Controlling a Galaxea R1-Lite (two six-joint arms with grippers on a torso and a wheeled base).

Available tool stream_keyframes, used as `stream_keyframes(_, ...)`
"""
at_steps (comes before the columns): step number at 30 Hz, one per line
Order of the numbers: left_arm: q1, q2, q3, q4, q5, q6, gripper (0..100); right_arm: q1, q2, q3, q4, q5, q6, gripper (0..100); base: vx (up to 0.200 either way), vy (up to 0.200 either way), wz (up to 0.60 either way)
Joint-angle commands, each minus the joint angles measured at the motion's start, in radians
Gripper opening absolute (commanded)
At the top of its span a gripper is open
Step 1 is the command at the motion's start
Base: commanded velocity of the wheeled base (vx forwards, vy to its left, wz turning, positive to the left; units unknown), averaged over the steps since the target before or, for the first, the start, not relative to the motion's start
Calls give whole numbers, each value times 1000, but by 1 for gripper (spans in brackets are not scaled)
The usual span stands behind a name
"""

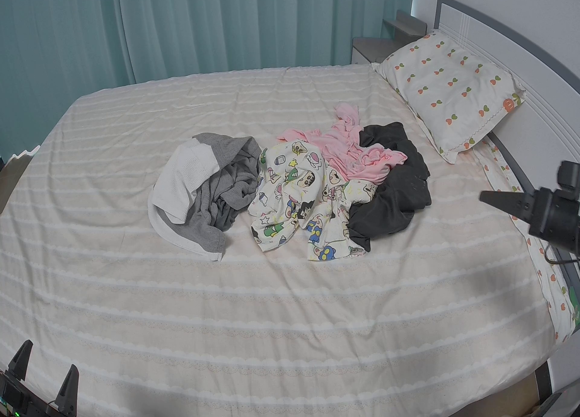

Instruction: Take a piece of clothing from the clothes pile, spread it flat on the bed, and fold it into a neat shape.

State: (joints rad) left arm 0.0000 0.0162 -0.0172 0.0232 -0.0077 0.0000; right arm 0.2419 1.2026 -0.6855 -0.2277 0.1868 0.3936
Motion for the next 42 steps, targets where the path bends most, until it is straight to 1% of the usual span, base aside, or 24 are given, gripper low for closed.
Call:
stream_keyframes(1, 0, -13, 10, 0, 0, 0, 100, 200, 1051, -574, -139, -156, 241, 100, 0, 0, 0)
stream_keyframes(5, 0, -13, 10, 0, 0, 0, 100, 209, 1134, -690, -78, -233, 243, 100, 0, 0, 0)
stream_keyframes(7, 0, -13, 10, 0, 0, 0, 100, 220, 1167, -743, -48, -253, 251, 100, 0, 0, 0)
stream_keyframes(10, 0, -13, 10, 0, 0, 0, 100, 226, 1195, -784, -22, -256, 263, 100, 0, 0, 0)
stream_keyframes(12, 0, -13, 10, 0, 0, 0, 100, 231, 1210, -838, 28, -257, 266, 100, 0, 0, 0)
stream_keyframes(16, 0, -13, 10, 0, 0, 0, 100, 232, 1233, -876, 82, -259, 280, 100, 0, 0, 0)
stream_keyframes(21, 0, -13, 10, 0, 0, 0, 100, 232, 1233, -873, 83, -270, 284, 100, 0, 0, 0)
stream_keyframes(22, 0, -13, 10, 0, 0, 0, 100, 232, 1236, -868, 83, -288, 284, 100, 0, 0, 0)
stream_keyframes(27, 0, -13, 10, 0, 0, 0, 100, 231, 1243, -868, 85, -310, 284, 100, 0, 0, 0)
stream_keyframes(35, 0, -13, 10, 0, 0, 0, 100, 234, 1263, -885, 80, -320, 281, 100, 0, 0, 0)
stream_keyframes(41, 0, -13, 10, 0, 0, 0, 100, 247, 1306, -942, 85, -329, 280, 100, 0, 0, 0)
stream_keyframes(42, 0, -13, 10, 0, 0, 0, 100, 250, 1325, -979, 85, -365, 277, 100, 0, 0, 0)
